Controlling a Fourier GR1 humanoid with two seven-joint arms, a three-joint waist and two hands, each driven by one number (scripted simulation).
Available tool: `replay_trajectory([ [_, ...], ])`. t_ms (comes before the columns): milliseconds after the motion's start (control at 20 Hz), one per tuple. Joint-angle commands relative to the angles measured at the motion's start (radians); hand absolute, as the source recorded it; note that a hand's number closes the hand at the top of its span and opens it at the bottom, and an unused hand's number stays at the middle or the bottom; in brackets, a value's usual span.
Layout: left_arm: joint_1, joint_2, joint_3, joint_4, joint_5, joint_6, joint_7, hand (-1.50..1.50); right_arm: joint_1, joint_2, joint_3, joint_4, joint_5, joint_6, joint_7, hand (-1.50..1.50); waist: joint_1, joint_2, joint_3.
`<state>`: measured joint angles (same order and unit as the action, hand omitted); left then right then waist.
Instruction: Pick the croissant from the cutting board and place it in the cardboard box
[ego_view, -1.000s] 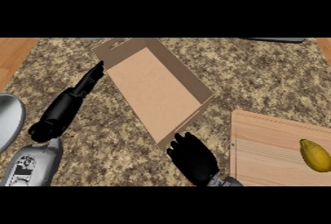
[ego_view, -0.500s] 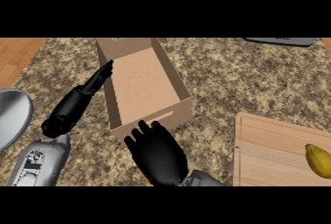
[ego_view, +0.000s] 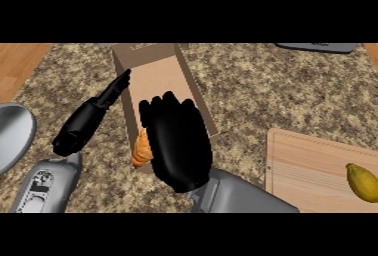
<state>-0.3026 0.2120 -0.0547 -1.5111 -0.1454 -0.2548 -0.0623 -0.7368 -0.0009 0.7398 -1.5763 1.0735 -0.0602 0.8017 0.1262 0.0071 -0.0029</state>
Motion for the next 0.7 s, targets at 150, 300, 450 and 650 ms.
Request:
replay_trajectory([
  [150, 0.015, 0.003, 0.01, 0.019, -0.015, 0.015, -0.035, 0.0, -0.304, 0.001, -0.087, 0.2, -0.123, -0.14, 0.282, 1.5, -0.019, 0.005, -0.001],
  [300, -0.026, -0.025, 0.009, 0.02, -0.015, 0.037, 0.006, 0.0, -0.414, 0.001, -0.119, 0.347, -0.184, -0.205, 0.287, 1.5, -0.026, 0.008, 0.0],
  [450, 0.036, -0.027, 0.006, 0.019, -0.021, 0.04, -0.023, 0.0, -0.504, 0.001, -0.108, 0.514, -0.231, -0.149, 0.238, 1.5, -0.048, 0.004, 0.0],
  [650, 0.007, 0.011, 0.048, 0.013, -0.011, 0.031, -0.008, 0.0, -0.526, 0.001, -0.179, 0.638, -0.38, -0.027, 0.135, 1.5, -0.07, 0.004, 0.001],
])
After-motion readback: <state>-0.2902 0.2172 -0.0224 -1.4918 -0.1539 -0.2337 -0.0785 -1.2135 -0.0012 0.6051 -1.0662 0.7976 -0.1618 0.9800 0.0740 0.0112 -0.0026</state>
